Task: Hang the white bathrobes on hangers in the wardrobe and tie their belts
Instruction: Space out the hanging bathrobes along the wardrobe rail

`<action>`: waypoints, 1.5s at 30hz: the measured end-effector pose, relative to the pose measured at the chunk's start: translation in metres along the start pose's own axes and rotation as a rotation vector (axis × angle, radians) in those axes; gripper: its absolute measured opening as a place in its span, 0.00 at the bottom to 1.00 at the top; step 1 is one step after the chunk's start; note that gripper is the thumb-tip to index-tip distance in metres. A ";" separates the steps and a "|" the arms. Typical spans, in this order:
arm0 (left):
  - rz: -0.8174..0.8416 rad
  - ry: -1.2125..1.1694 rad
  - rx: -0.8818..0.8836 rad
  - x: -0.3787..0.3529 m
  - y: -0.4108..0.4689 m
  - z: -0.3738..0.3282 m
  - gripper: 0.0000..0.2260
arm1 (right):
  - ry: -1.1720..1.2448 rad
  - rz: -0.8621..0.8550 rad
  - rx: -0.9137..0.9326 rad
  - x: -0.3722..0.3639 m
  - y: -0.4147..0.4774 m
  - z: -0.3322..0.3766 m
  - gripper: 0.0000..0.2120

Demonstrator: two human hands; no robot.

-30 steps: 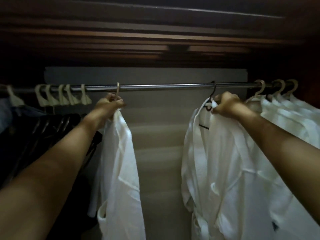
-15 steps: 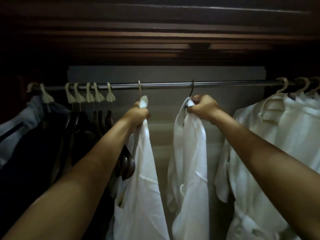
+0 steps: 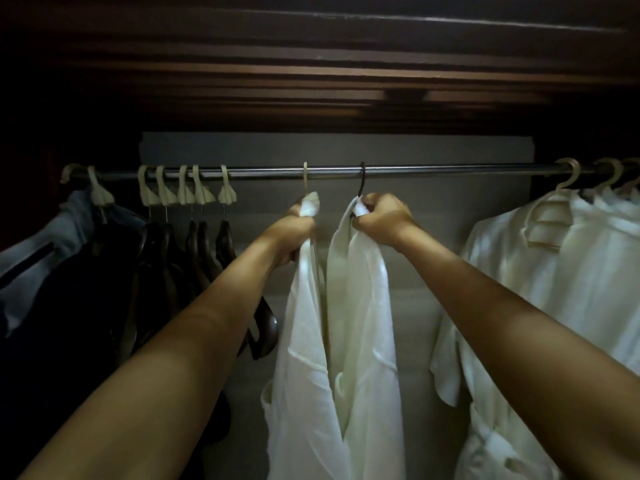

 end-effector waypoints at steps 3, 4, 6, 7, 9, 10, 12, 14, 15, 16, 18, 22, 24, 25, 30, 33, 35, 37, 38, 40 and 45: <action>-0.001 0.060 0.073 0.007 -0.005 0.008 0.30 | -0.013 -0.019 0.008 0.003 -0.005 0.001 0.10; -0.015 0.102 0.087 0.012 -0.008 0.009 0.33 | 0.005 -0.005 0.000 0.003 -0.008 0.000 0.11; -0.059 0.201 0.092 0.021 -0.014 0.004 0.35 | 0.065 0.047 -0.015 0.001 -0.012 -0.002 0.15; -0.063 0.260 0.092 0.023 -0.018 0.001 0.33 | 0.084 0.074 -0.030 0.000 -0.014 -0.004 0.17; -0.026 0.358 0.121 0.019 -0.023 0.000 0.26 | 0.080 0.114 -0.075 -0.002 -0.020 -0.006 0.19; -0.002 0.396 0.147 0.016 -0.027 0.002 0.23 | 0.065 0.128 -0.100 -0.002 -0.023 -0.009 0.19; 0.021 0.458 0.173 0.011 -0.036 0.003 0.22 | 0.027 0.163 -0.150 -0.002 -0.031 -0.012 0.20; 0.053 0.450 0.168 0.006 -0.044 0.004 0.20 | 0.006 0.221 -0.183 -0.007 -0.041 -0.013 0.20; 0.073 0.421 0.166 0.004 -0.048 0.006 0.18 | 0.003 0.251 -0.190 -0.011 -0.046 -0.013 0.19; 0.084 0.399 0.161 0.003 -0.052 0.009 0.17 | 0.000 0.273 -0.193 -0.014 -0.051 -0.012 0.20; 0.078 0.389 0.140 0.004 -0.059 0.013 0.15 | -0.016 0.286 -0.201 -0.018 -0.059 -0.011 0.25; 0.077 0.355 0.071 0.011 -0.069 0.012 0.17 | -0.023 0.190 -0.221 -0.013 -0.071 -0.006 0.25; 0.097 0.295 0.047 0.012 -0.072 0.013 0.17 | -0.024 0.143 -0.226 -0.011 -0.075 -0.002 0.21; 0.099 0.270 0.032 0.012 -0.075 0.014 0.17 | -0.024 0.127 -0.223 -0.010 -0.078 0.001 0.19; 0.092 0.335 -0.022 0.010 -0.094 0.022 0.22 | -0.077 0.126 -0.216 -0.013 -0.095 0.012 0.25; 0.052 0.454 -0.070 0.008 -0.096 0.023 0.26 | -0.094 0.169 -0.238 -0.021 -0.105 0.015 0.25; 0.028 0.477 -0.076 0.008 -0.095 0.024 0.27 | -0.078 0.206 -0.258 -0.028 -0.111 0.015 0.22; 0.009 0.480 -0.075 0.010 -0.095 0.026 0.28 | -0.049 0.219 -0.263 -0.031 -0.116 0.016 0.19; 0.003 0.484 -0.070 0.010 -0.095 0.028 0.28 | -0.036 0.209 -0.262 -0.031 -0.117 0.016 0.19; 0.001 0.490 -0.069 0.011 -0.095 0.029 0.29 | -0.012 0.195 -0.258 -0.030 -0.118 0.017 0.19; -0.015 0.501 -0.096 0.012 -0.097 0.027 0.28 | 0.047 0.202 -0.251 -0.036 -0.120 0.017 0.17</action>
Point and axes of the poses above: each hand's wrist, its own y-axis towards the middle knuckle, its own x-axis out of the back of the hand, z = x × y, the point moved 10 cm from there along y, towards the middle knuckle, and after that the axes turned 8 degrees about z, right-handed, at the moved point
